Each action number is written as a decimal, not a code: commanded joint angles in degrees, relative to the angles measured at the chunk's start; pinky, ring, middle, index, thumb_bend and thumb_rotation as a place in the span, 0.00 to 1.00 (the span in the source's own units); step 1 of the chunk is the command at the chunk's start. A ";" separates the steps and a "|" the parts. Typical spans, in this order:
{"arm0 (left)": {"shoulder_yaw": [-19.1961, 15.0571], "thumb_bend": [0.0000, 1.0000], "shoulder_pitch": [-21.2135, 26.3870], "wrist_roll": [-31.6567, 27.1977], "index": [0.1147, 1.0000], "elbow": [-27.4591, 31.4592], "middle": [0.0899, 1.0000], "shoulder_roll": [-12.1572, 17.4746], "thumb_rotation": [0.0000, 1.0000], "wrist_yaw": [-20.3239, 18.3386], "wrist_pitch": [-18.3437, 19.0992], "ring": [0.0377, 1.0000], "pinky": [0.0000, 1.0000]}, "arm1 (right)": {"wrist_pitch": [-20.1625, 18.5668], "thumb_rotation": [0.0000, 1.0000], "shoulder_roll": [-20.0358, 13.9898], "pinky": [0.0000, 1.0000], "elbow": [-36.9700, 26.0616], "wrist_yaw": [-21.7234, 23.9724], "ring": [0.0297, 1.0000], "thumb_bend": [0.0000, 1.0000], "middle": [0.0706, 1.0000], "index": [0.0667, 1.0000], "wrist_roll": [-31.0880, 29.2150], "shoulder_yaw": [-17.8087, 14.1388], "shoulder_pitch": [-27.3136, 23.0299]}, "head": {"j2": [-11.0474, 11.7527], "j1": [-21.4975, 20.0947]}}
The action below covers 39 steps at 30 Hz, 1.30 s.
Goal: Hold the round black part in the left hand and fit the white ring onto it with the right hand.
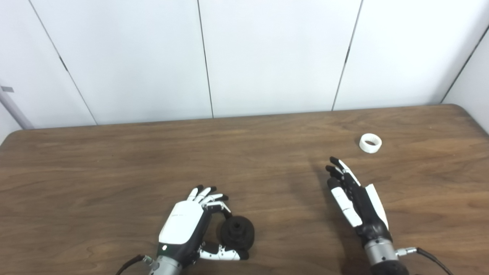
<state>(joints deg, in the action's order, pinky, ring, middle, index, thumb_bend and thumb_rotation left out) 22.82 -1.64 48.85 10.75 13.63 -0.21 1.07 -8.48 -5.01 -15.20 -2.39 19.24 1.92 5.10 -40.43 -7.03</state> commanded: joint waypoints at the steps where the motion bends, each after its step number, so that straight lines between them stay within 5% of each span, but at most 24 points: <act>1: 0.91 0.52 -1.98 1.00 0.42 -1.40 0.79 0.49 0.05 -0.80 -0.54 0.92 1.00 | -0.28 0.98 -1.13 0.81 -1.56 0.88 0.86 0.53 0.85 0.88 -0.40 -0.46 -0.31 | -0.19 -0.12; 13: 1.76 0.52 -2.21 2.03 0.42 -2.35 0.79 0.53 0.05 -0.12 -0.33 0.91 1.00 | -4.71 0.83 -4.95 0.84 -4.14 2.04 0.85 0.53 0.84 0.83 1.03 -3.22 -2.93 | -1.36 -2.25; 20: 1.37 0.52 -2.00 2.00 0.42 -2.47 0.79 0.70 0.05 -0.89 0.76 0.91 1.00 | -7.47 0.47 -7.36 0.70 -2.48 0.96 0.78 0.64 0.79 0.76 2.93 -4.96 -7.64 | -1.19 -6.09; 24: 0.87 0.52 -1.86 1.61 0.42 -2.35 0.79 1.42 0.05 -0.88 0.56 0.90 1.00 | -6.40 0.34 -9.18 0.76 -0.19 -0.56 0.81 0.68 0.80 0.74 6.74 -4.93 -10.47 | -1.06 -8.35; 31: 0.13 0.52 -1.79 1.74 0.42 -1.70 0.78 2.60 0.05 -1.99 1.17 0.89 1.00 | -9.48 0.34 -14.30 0.83 2.17 -0.07 0.88 0.73 0.85 0.75 16.21 -3.48 -15.65 | -0.73 -11.59; 39: -0.58 0.52 -2.04 0.23 0.42 -2.10 0.77 3.44 0.05 -1.78 0.61 0.88 1.00 | -11.26 0.29 -18.03 0.97 6.87 1.14 0.92 0.74 0.89 0.75 17.33 -3.70 -20.29 | 1.54 -14.59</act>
<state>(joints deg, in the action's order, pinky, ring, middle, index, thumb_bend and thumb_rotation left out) 22.58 -2.26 48.61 10.32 15.18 1.05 0.72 -19.85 -21.27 -7.42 -1.57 35.85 -1.68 -13.01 -38.85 -21.62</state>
